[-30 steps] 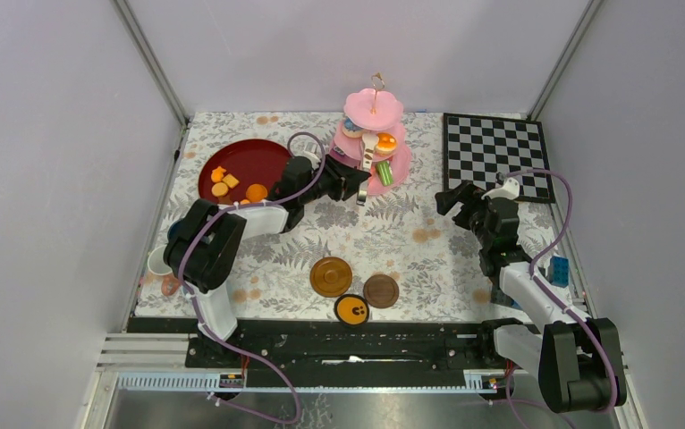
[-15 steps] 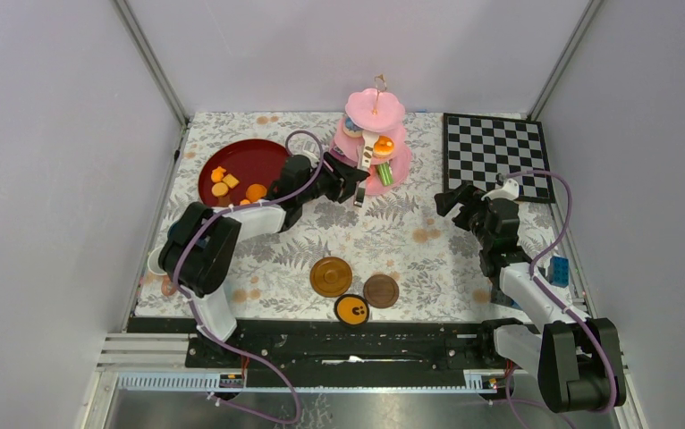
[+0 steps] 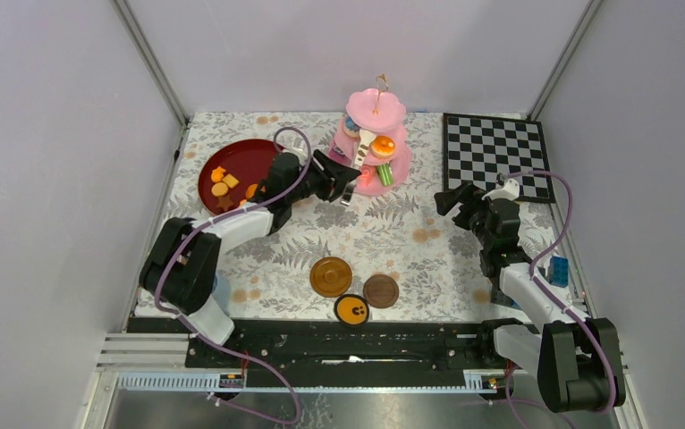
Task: Serve the afternoon tea
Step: Place the desert on the desert table, then pick up the desert from the tray, then place the desert on the desert table.
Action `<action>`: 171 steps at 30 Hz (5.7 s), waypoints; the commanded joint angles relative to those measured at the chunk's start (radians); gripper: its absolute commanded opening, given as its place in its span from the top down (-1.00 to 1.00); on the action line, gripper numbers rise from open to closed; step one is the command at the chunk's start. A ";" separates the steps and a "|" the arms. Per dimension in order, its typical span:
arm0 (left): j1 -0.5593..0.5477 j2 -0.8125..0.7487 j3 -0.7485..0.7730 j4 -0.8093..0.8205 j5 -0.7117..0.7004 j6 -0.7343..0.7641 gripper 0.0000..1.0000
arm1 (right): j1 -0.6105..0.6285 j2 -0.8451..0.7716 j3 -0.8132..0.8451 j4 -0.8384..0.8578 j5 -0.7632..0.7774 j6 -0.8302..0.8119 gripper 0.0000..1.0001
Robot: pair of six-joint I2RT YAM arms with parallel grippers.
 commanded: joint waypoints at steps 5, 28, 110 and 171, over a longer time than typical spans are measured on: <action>0.120 -0.239 -0.080 -0.256 0.009 0.192 0.01 | -0.008 -0.002 -0.003 0.052 -0.036 0.002 -0.97; 0.468 -0.281 0.325 -1.252 -0.283 1.106 0.16 | -0.008 0.057 -0.028 0.131 -0.094 0.028 -0.97; 0.364 -0.219 0.348 -1.178 -0.474 1.086 0.70 | -0.008 0.053 -0.042 0.154 -0.109 0.058 -0.97; -0.035 0.035 0.559 -0.782 -0.333 0.800 0.08 | -0.008 0.052 -0.045 0.152 -0.111 0.060 -0.97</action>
